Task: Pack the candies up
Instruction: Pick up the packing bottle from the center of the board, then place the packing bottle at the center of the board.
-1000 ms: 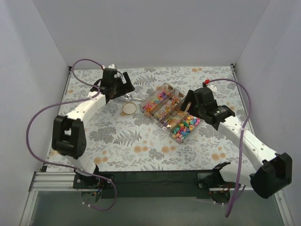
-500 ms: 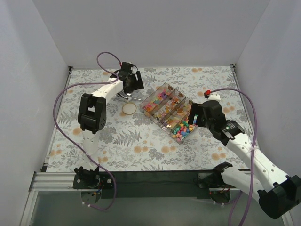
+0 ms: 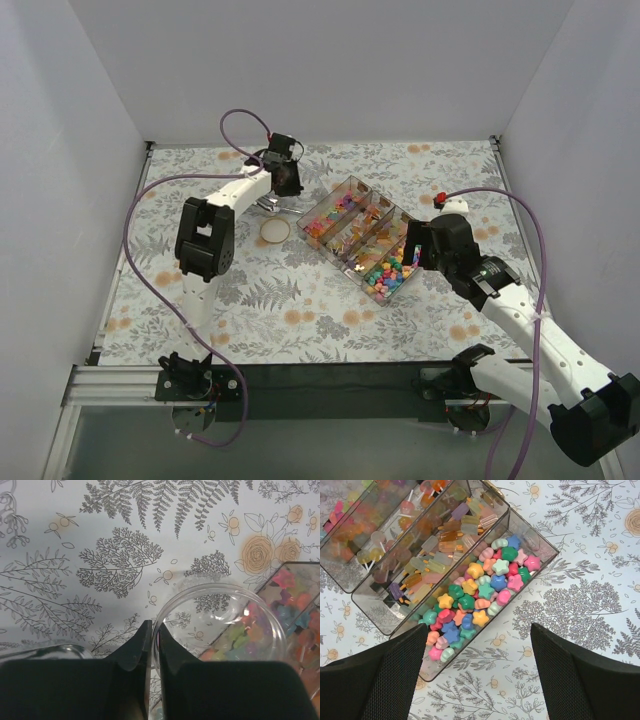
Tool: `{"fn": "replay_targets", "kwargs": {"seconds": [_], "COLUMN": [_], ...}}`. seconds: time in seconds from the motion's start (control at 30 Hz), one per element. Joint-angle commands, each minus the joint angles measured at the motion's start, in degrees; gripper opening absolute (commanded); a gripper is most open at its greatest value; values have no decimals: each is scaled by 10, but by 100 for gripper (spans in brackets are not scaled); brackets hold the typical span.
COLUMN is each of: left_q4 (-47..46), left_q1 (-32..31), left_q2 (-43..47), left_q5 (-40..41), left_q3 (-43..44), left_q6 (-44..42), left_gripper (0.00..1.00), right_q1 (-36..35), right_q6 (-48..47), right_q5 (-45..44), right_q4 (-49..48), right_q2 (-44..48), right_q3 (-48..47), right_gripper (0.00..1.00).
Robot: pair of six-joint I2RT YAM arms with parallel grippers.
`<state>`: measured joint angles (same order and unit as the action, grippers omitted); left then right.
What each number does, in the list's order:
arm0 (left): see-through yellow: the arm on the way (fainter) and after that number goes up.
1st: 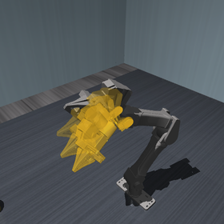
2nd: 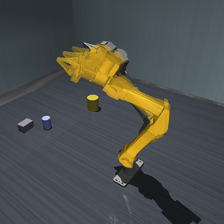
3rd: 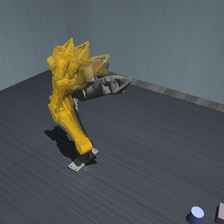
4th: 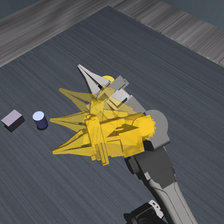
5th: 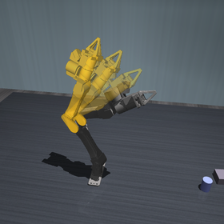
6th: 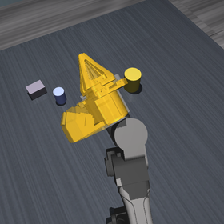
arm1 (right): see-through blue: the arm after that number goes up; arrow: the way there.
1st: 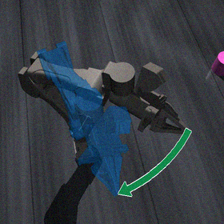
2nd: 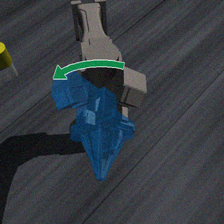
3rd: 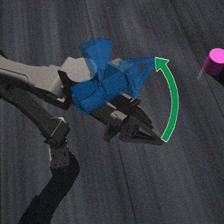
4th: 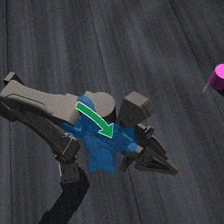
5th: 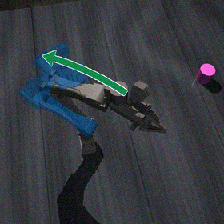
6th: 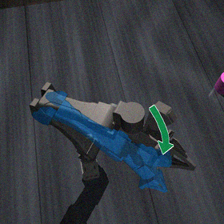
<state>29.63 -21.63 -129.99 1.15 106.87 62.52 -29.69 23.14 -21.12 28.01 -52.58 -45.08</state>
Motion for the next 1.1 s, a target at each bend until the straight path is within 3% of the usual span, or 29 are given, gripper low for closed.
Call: {"fn": "replay_targets", "kwargs": {"seconds": [0.0,0.27,0.4,0.53,0.7,0.83,1.07], "left_q4": [9,94,140,162,182,179,121], "left_q1": [-3,-5,-27,-90,-174,-248,-298], "left_q2": [27,129,213,317,419,420,396], "left_q5": [26,45,59,71,80,87,121], "left_q3": [37,57,-19,-170,-285,-342,-399], "left_q6": [-24,-65,-69,-49,13,48,81], "left_gripper": [3,0,0,0,0,0,1], "right_q1": [2,2,2,4,6,7,7], "right_q6": [-18,-40,-49,-54,-52,-42,-29], "right_q5": [-19,-40,-53,-61,-50,-33,-15], "right_q4": [-24,-25,-26,-30,-32,-40,-43], "right_q2": [3,-1,-2,-1,-5,-10,-3], "right_q3": [-1,-16,-26,-25,-23,-21,-9], "right_gripper": [89,89,89,89,89,89,89]}}
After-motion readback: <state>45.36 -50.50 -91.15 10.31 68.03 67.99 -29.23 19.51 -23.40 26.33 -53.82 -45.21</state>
